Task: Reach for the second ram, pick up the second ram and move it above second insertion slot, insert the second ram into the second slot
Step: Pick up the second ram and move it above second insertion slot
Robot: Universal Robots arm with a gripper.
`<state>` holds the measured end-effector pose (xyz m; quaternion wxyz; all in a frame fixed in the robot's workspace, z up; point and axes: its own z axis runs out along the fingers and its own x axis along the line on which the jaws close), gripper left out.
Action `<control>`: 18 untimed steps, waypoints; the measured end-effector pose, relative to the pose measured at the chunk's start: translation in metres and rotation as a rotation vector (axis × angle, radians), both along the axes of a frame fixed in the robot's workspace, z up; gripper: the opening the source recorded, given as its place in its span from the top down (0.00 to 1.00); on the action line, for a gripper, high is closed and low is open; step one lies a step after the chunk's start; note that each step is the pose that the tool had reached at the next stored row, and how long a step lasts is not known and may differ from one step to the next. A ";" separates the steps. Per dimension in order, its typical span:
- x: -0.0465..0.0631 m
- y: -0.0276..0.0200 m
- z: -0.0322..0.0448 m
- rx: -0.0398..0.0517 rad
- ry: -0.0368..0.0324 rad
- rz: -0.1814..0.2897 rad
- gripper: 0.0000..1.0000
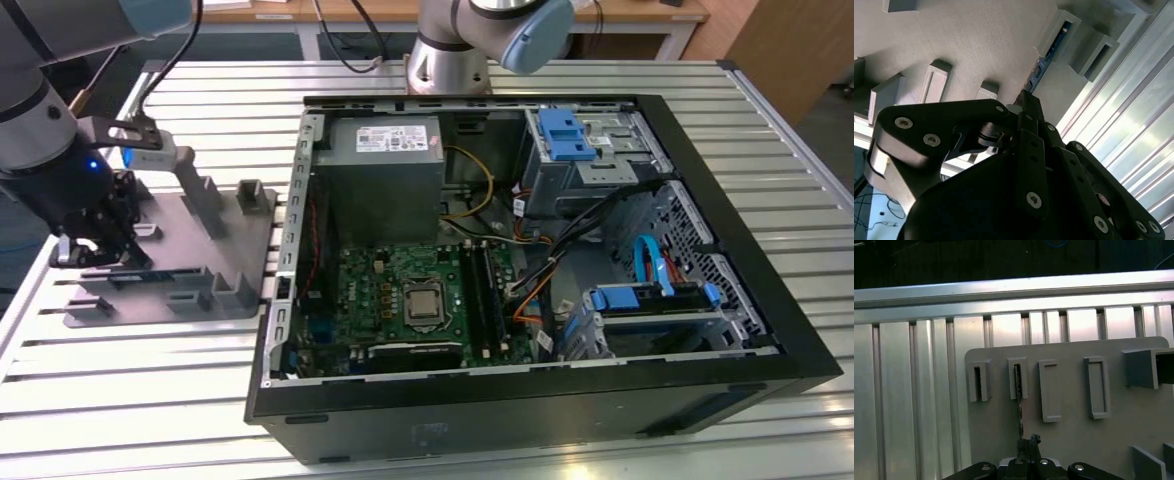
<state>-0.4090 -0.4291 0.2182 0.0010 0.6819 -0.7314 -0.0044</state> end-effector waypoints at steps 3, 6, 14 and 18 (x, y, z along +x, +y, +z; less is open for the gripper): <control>0.000 0.0000 0.0000 0.0000 0.0000 0.017 0.90; 0.000 0.0000 0.0000 -0.0001 0.0000 0.034 0.90; 0.000 0.0000 0.0000 -0.0001 0.0000 0.081 0.90; 0.000 0.0000 0.0000 0.0000 0.0000 0.085 0.90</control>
